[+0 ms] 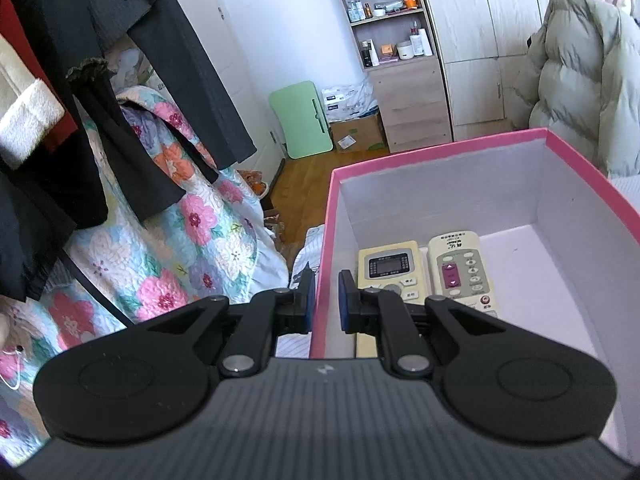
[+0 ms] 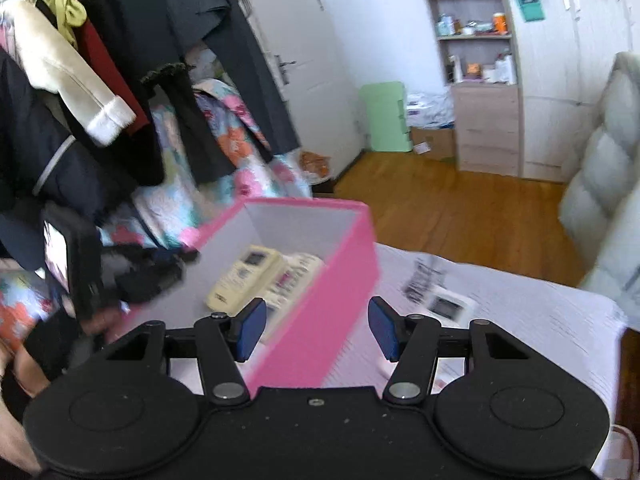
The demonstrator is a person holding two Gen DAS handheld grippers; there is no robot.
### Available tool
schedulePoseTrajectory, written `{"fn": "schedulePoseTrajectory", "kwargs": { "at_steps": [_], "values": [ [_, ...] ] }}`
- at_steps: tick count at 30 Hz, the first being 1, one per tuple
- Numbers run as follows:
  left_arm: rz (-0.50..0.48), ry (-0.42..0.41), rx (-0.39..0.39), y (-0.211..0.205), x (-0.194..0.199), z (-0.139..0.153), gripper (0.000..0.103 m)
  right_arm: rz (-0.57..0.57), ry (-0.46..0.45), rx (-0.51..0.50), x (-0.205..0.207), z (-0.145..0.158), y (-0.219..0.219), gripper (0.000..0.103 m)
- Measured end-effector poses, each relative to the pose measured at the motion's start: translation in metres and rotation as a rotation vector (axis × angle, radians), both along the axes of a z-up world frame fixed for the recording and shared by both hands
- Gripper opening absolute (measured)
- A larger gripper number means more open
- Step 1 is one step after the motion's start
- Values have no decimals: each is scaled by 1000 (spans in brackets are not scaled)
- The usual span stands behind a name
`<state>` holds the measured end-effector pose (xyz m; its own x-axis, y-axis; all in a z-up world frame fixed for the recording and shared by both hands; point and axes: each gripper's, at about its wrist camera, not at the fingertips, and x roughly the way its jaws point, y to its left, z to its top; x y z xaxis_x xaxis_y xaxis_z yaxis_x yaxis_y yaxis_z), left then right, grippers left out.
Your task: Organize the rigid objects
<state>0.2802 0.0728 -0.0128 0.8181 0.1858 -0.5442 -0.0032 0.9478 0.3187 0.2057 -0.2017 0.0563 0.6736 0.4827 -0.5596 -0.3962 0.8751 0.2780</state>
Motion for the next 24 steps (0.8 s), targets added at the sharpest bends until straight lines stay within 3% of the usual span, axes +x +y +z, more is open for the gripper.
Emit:
{"fn": "schedulePoseTrajectory", "kwargs": {
  "at_steps": [4,10,14,16,20,23,24],
  "values": [
    [12,3,12,-1,1,-1,11,-60,-8,-61,-24,-29,-10,63],
    [14,11,26,-5,2,-2,11,-186,36,-25,-34,-78,-18,62],
    [8,11,30,-4,1,-1,11,-192,68,-37,-33,-99,-18,58],
    [7,9,27,-4,0,-1,11,-188,70,-63,-33,-108,-15,52],
    [8,8,29,-4,0,-1,12,-202,40,-162,-34,-120,-8,50],
    [9,5,26,-4,1,0,12,-198,46,-180,-34,-125,-5,31],
    [8,3,26,-3,0,0,12,-195,44,-189,-36,-125,-4,15]
  ]
}}
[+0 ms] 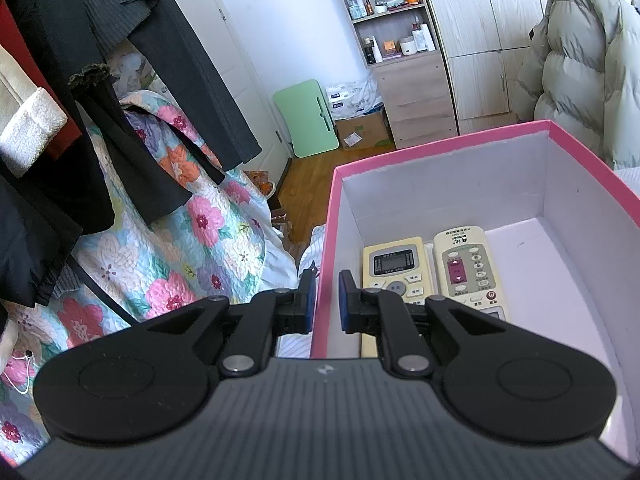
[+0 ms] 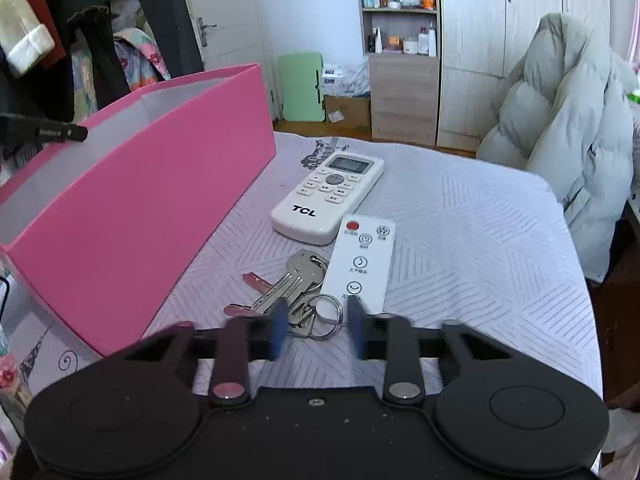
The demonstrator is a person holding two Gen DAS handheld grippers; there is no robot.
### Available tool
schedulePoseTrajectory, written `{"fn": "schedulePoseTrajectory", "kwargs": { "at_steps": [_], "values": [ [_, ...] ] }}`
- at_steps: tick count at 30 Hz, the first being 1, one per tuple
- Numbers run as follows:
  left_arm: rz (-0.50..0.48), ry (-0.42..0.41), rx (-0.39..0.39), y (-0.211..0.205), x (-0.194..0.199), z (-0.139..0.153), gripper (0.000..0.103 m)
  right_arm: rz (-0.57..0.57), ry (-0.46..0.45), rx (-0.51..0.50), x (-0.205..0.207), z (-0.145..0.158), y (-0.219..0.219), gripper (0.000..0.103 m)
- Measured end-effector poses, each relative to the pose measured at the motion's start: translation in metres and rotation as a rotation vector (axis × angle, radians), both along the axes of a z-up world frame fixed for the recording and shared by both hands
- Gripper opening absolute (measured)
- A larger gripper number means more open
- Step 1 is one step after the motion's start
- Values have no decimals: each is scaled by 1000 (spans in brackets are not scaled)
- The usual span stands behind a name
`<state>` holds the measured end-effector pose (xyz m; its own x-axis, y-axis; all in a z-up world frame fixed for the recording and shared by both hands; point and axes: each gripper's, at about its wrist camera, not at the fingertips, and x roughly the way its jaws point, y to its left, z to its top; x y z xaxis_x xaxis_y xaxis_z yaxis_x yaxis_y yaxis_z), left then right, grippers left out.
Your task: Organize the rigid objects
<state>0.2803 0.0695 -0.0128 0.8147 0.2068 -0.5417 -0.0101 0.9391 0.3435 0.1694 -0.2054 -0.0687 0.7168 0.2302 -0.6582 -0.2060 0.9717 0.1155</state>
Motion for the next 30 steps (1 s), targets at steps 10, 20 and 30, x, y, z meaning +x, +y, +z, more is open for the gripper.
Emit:
{"fn": "schedulePoseTrajectory", "kwargs": {
  "at_steps": [10,20,30],
  "values": [
    [-6,-2,3,-1,0,1,13,41,47,100,-19,8,-1,6],
    [-6,-1,5,-1,0,1,14,47,61,100,-16,-4,12,32],
    [3,5,4,0,1,2,14,-27,-56,194,-23,23,4,5]
  ]
}}
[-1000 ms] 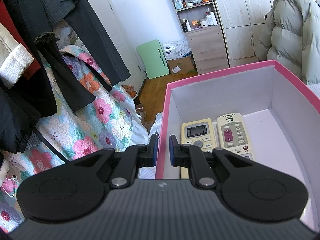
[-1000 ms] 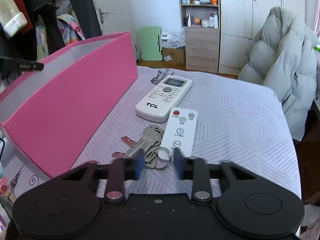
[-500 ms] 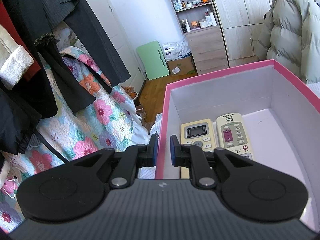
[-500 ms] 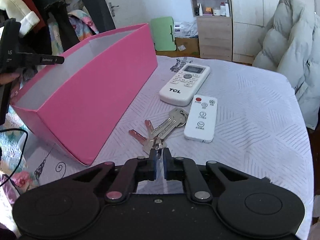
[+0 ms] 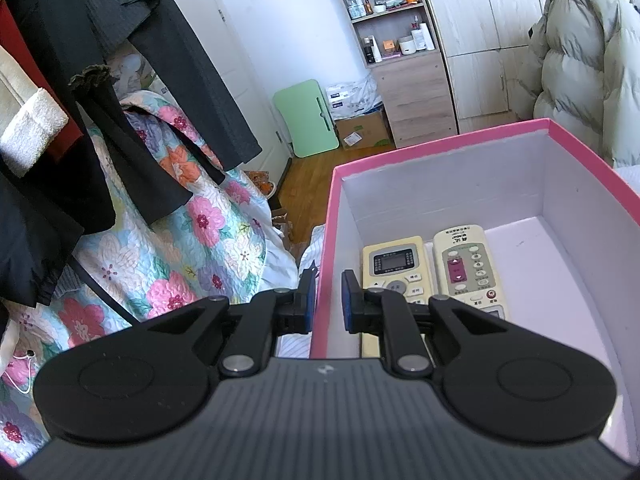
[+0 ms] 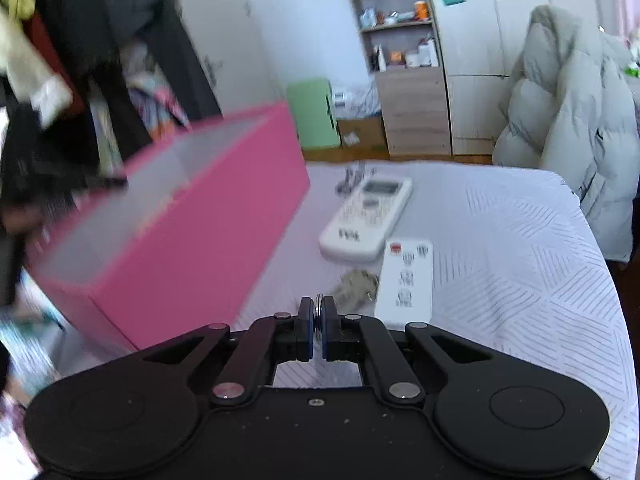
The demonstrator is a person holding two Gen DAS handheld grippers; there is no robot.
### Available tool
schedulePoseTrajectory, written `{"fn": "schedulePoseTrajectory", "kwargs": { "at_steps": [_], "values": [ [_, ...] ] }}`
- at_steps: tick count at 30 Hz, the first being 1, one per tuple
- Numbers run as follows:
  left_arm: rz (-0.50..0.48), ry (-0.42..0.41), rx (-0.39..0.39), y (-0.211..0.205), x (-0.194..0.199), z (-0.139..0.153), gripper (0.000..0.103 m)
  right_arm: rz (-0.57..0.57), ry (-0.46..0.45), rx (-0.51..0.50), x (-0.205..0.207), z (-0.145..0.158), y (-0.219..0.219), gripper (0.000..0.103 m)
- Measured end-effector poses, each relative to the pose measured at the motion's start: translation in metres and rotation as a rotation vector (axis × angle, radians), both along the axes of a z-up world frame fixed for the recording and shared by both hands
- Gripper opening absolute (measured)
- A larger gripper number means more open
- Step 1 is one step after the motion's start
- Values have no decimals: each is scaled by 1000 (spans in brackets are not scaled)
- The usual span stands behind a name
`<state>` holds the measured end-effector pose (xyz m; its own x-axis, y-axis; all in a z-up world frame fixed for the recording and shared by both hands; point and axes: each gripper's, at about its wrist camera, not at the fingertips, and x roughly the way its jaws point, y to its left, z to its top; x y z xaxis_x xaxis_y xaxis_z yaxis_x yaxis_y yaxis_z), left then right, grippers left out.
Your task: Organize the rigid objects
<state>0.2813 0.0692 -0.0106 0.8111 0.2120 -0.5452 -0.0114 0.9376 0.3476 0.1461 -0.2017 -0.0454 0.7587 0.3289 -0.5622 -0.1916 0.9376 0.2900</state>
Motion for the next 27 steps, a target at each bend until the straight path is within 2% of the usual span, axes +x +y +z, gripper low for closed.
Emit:
{"fn": "schedulePoseTrajectory", "kwargs": {
  "at_steps": [9,17,22,27],
  "values": [
    [5,-5,10,0,0,-1,8,35,-149,8,-17,59,10,5],
    [4,-6,10,-1,0,-1,8,194,-231,45,-10,109,35,5],
    [4,-9,9,-1,-1,-2,8,302,-245,56,4,120,58,5],
    [-3,-14,15,-3,-2,-2,8,380,-202,54,28,105,81,5]
  ]
}}
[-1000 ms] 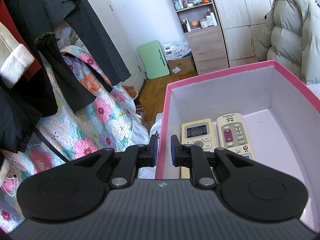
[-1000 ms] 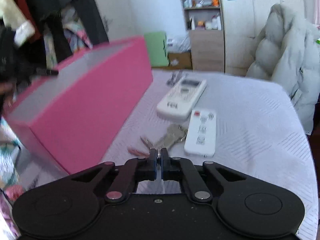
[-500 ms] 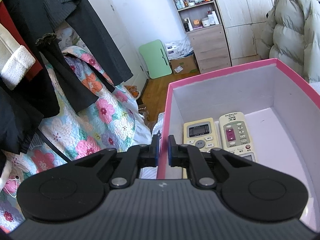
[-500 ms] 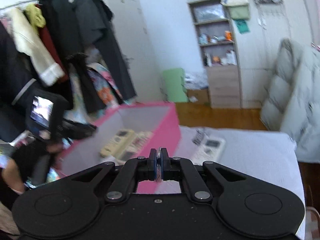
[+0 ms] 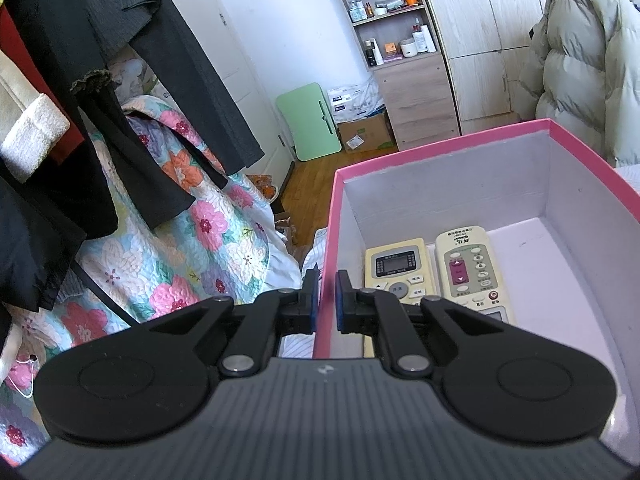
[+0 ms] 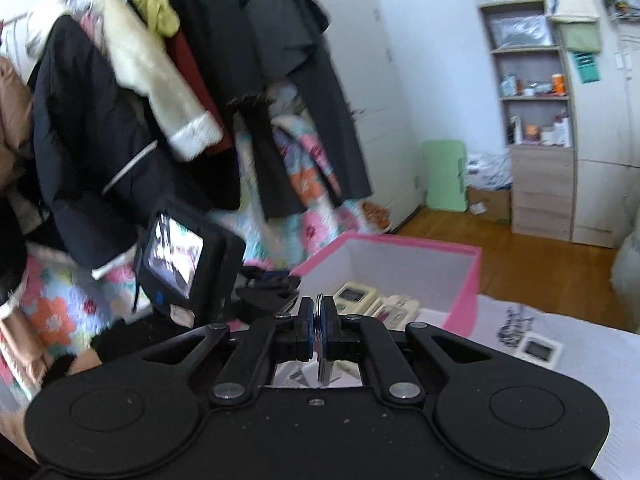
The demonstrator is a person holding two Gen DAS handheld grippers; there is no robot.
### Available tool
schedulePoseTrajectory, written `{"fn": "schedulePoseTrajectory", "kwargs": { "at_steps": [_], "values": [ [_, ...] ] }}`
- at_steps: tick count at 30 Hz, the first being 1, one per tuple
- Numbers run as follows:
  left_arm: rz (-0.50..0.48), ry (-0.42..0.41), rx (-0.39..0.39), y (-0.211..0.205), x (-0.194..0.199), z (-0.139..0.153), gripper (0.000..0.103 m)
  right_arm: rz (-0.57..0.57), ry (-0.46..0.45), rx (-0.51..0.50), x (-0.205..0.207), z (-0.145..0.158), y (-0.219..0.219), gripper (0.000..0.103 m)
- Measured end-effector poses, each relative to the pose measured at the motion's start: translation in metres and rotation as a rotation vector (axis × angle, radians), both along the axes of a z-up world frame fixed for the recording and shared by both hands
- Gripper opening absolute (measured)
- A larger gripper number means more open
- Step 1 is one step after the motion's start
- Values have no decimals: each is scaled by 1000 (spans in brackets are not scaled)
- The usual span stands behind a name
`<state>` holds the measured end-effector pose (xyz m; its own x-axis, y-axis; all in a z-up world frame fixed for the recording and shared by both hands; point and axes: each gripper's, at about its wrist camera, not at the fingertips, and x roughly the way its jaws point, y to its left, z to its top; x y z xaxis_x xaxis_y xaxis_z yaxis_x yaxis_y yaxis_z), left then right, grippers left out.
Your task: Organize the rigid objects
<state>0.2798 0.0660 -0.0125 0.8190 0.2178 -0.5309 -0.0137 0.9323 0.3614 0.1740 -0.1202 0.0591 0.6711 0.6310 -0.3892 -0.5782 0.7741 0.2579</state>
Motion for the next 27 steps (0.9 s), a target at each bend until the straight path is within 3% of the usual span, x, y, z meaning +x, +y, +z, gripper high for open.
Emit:
{"fn": "schedulePoseTrajectory", "kwargs": {
  "at_steps": [5,11,15,20,24,27],
  "values": [
    [-4,0,2,-1,1,0,8,20,57,-92,34,-35,36,5],
    [-3,-1,-5,1,1,0,8,65,100,-201,56,-50,60,5],
    [-9,-3,-1,2,1,-1,9,29,59,-310,57,-56,64,6],
    [-9,-4,-3,1,1,-1,9,-29,33,-288,51,-48,49,11],
    [-9,-2,1,2,1,-1,9,-75,-5,-255,31,-28,24,28],
    [-9,-2,2,2,0,0,9,-133,0,-248,15,-19,0,35]
  ]
}}
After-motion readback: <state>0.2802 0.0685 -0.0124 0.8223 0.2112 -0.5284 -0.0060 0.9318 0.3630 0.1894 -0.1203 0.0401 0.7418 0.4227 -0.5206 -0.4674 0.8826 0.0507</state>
